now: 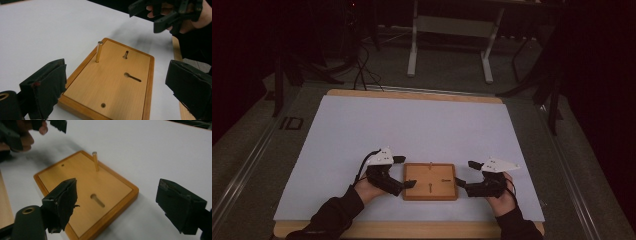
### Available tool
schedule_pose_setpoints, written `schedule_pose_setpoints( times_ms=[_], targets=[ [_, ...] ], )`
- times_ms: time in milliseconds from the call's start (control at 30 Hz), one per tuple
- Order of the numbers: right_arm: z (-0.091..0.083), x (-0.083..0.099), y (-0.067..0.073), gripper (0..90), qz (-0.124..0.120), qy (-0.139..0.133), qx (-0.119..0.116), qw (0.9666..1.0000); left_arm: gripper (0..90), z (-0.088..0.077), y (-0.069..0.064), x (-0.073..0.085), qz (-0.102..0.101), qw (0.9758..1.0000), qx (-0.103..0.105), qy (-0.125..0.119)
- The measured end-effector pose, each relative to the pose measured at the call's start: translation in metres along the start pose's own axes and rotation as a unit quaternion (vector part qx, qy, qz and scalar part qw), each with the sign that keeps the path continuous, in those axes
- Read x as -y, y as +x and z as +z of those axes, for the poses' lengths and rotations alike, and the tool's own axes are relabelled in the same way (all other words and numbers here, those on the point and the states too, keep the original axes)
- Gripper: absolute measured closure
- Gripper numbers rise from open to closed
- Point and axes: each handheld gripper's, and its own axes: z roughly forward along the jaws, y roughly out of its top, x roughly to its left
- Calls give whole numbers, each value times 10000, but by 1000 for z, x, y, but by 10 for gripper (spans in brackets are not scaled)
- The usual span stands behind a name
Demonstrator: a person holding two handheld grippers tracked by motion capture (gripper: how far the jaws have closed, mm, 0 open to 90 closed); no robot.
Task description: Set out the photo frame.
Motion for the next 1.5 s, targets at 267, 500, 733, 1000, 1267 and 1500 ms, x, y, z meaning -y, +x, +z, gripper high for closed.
schedule_pose_setpoints(
  times_ms=[267,500,733,1000,1267,1500],
  targets=[
    [-7,9,17,168,-292,-63,-48,9995,58,11,6,-9,80,9999,36,86],
    [-15,11,18,168,-352,-195,15,9992,123,21,13,-17,177,9997,121,104],
    [-21,14,20,167,-381,-365,-173,9985,262,37,19,-22,331,9991,136,242],
    [-21,18,21,149,-285,-242,-301,9989,475,56,29,-22,336,9987,67,381],
    [-25,20,21,136,-112,-331,-318,9989,634,69,25,-19,470,9969,175,602],
    [-19,24,22,135,-168,-97,-275,9994,746,76,24,-18,558,9959,270,662]
  ],
)
